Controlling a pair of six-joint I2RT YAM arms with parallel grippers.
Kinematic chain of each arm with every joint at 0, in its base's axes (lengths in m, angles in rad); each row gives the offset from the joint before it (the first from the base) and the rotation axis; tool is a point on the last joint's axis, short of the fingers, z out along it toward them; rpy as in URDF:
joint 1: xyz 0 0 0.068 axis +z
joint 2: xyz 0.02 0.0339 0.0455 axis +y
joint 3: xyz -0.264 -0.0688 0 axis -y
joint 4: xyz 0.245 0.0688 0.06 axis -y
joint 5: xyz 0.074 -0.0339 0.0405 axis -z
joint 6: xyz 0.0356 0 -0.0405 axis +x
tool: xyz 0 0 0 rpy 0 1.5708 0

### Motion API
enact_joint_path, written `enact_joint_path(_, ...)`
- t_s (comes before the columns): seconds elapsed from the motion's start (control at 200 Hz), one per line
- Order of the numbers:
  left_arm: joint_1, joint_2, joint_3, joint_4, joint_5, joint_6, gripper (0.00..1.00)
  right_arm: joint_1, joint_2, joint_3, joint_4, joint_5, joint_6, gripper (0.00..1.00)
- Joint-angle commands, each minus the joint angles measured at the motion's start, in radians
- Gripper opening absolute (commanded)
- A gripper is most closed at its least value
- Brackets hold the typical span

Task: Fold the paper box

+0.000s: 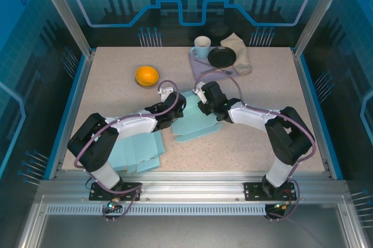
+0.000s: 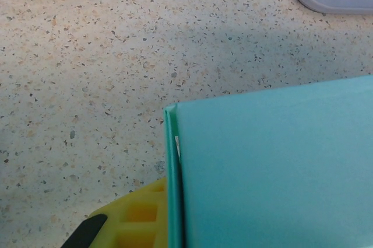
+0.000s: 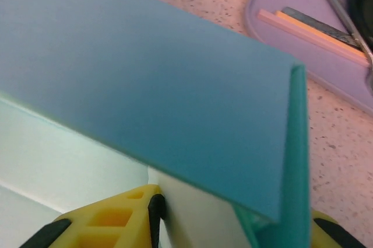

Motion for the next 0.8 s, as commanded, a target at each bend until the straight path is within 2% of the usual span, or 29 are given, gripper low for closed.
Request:
enact_joint_path(0.0, -0.023, -0.025, 0.029, -0.091, 0.041, -0.013, 0.08, 0.007, 0.044, 0.082, -0.070, 0.391, 0.186, 0.33)
enact_joint_path(0.065, -0.023, -0.026, 0.031, -0.108, 0.029, -0.033, 0.08, 0.004, 0.075, 0.137, -0.229, 0.518, 0.343, 0.33)
enact_joint_path(0.145, -0.023, -0.024, 0.038, -0.127, 0.017, -0.053, 0.08, 0.005, 0.120, 0.201, -0.406, 0.614, 0.517, 0.33)
enact_joint_path(0.33, -0.023, -0.013, 0.043, -0.163, -0.008, -0.093, 0.08, -0.004, 0.137, 0.220, -0.534, 0.623, 0.716, 0.33)
enact_joint_path(0.56, -0.023, -0.001, 0.041, -0.192, -0.033, -0.110, 0.08, -0.055, 0.113, 0.209, -0.555, 0.602, 0.738, 0.35)
enact_joint_path(0.69, -0.023, 0.007, 0.039, -0.191, -0.032, -0.113, 0.08, -0.097, 0.065, 0.156, -0.462, 0.518, 0.672, 0.26)
enact_joint_path(0.795, -0.023, 0.007, 0.038, -0.181, -0.017, -0.109, 0.08, -0.136, 0.035, 0.094, -0.319, 0.382, 0.560, 0.30)
